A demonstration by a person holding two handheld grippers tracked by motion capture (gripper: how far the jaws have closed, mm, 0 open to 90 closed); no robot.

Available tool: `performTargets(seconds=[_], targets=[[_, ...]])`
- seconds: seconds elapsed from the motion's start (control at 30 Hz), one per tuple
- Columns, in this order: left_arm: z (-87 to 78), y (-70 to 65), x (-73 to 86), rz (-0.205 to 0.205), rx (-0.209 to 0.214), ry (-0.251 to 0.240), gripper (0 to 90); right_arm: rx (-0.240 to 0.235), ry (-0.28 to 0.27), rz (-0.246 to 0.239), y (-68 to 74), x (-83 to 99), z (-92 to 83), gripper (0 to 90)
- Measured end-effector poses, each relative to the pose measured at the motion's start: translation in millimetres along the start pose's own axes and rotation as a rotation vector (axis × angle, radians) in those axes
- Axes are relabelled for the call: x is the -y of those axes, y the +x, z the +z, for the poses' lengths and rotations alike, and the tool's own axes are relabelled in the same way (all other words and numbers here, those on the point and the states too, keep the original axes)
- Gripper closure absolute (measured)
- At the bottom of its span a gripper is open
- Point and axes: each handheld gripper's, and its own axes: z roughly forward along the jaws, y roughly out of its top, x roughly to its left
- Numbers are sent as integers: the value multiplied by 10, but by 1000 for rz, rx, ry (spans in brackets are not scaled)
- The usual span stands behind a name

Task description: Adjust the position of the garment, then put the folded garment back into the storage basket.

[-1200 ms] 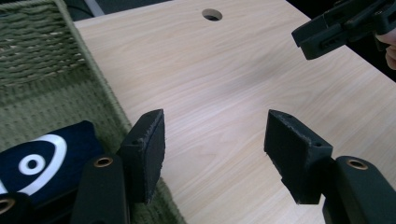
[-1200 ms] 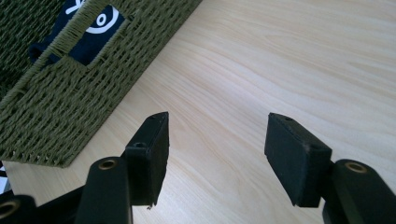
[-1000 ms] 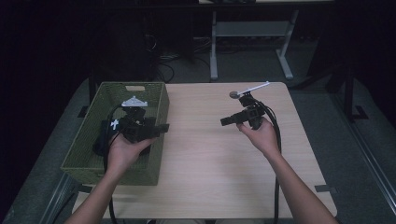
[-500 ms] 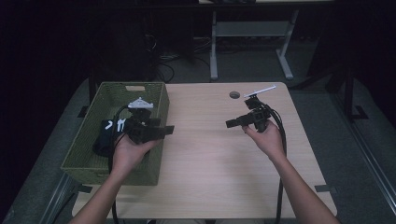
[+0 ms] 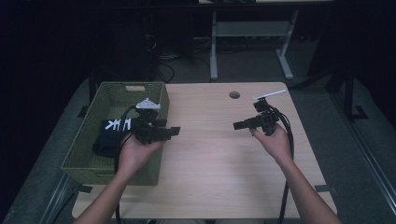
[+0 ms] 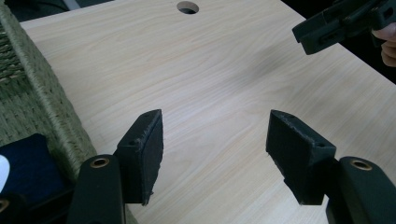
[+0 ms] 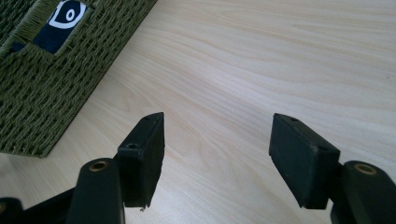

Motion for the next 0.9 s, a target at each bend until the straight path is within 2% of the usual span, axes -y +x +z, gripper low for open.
performTargets(seconds=[0.6, 0.9], targets=[[83, -45, -3, 0, 17, 7, 364, 7, 3, 16, -105, 127, -26, 346], [211, -123, 13, -1, 34, 16, 356, 11, 8, 41, -218, 257, -49, 341]])
